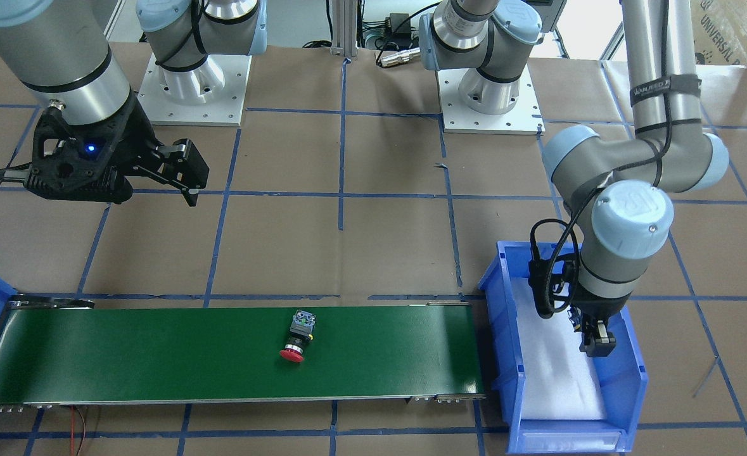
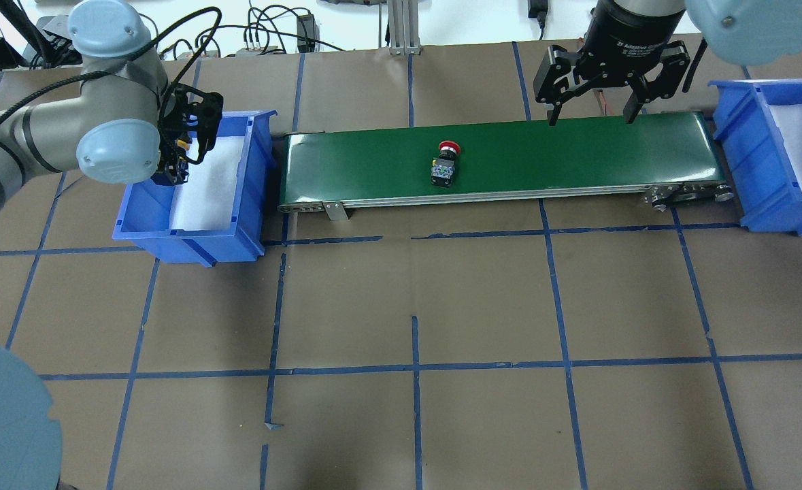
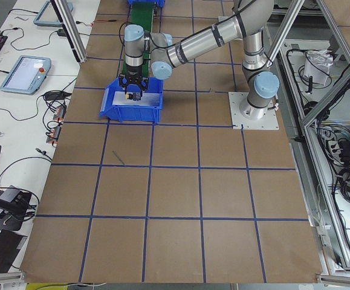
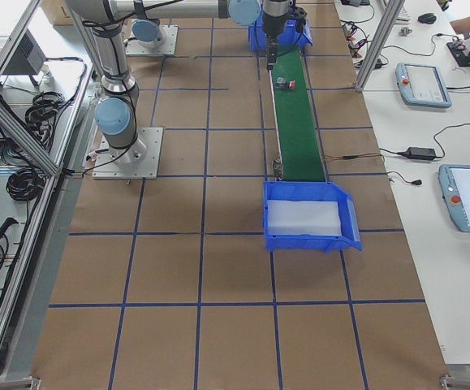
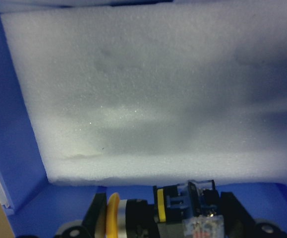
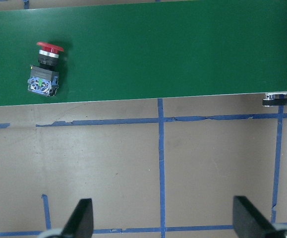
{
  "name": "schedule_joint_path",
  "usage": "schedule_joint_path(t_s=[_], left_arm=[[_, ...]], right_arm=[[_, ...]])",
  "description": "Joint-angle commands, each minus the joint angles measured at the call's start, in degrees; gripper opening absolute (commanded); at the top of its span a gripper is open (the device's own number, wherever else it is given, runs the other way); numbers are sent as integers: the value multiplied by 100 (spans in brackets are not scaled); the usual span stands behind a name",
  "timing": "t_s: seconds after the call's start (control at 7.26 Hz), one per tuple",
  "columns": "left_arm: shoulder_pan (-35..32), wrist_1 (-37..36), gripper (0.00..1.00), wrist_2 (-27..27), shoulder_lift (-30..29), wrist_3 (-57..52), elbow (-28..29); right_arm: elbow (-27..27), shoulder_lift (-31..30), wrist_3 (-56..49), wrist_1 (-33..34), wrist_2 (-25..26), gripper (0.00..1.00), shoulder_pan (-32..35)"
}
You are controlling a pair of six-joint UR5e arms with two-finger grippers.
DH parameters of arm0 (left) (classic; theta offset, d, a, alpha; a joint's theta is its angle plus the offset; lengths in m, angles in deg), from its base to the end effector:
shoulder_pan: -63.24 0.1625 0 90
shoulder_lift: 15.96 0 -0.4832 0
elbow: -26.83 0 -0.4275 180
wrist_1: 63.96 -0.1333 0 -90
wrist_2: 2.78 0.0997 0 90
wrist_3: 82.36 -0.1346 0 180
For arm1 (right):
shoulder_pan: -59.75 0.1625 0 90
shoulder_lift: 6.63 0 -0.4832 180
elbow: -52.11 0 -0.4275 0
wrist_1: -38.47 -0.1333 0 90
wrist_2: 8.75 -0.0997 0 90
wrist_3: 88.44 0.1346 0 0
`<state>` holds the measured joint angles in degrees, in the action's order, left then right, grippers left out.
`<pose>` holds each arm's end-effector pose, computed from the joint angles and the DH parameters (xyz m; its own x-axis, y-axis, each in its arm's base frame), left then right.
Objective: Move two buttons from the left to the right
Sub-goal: 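Lift the yellow button and carry it onto the conveyor belt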
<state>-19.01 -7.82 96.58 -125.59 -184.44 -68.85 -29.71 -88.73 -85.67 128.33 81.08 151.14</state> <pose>-0.0204 -0.6761 0.3183 0.0735 0.9910 -0.1117 0.9807 -0.0515 0.1884 0.1481 -0.5905 0.5088 -0.9997 0.0241 -0.0031 0.0241 0.9997 -0.0023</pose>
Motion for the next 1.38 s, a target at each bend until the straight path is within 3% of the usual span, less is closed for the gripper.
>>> schedule_joint_path(t_s=[0.0,0.14,0.41,0.83,1.24], left_arm=[[-63,589,36,-1036,398,13,136],[-116,617,36,-1537,381,4,154],[-571,591,34,-1804,285,439,190],[-1178,216,34,-1868,-328,1162,312],[-1312,90,37,-1841,-761,1199,453]], right_arm=[[0,1,-13,-4,0,100,-7],[0,1,-13,-4,0,100,-7],[0,1,-13,-4,0,100,-7],[0,1,-13,-4,0,100,-7],[9,1,-48,-118,9,100,-77]])
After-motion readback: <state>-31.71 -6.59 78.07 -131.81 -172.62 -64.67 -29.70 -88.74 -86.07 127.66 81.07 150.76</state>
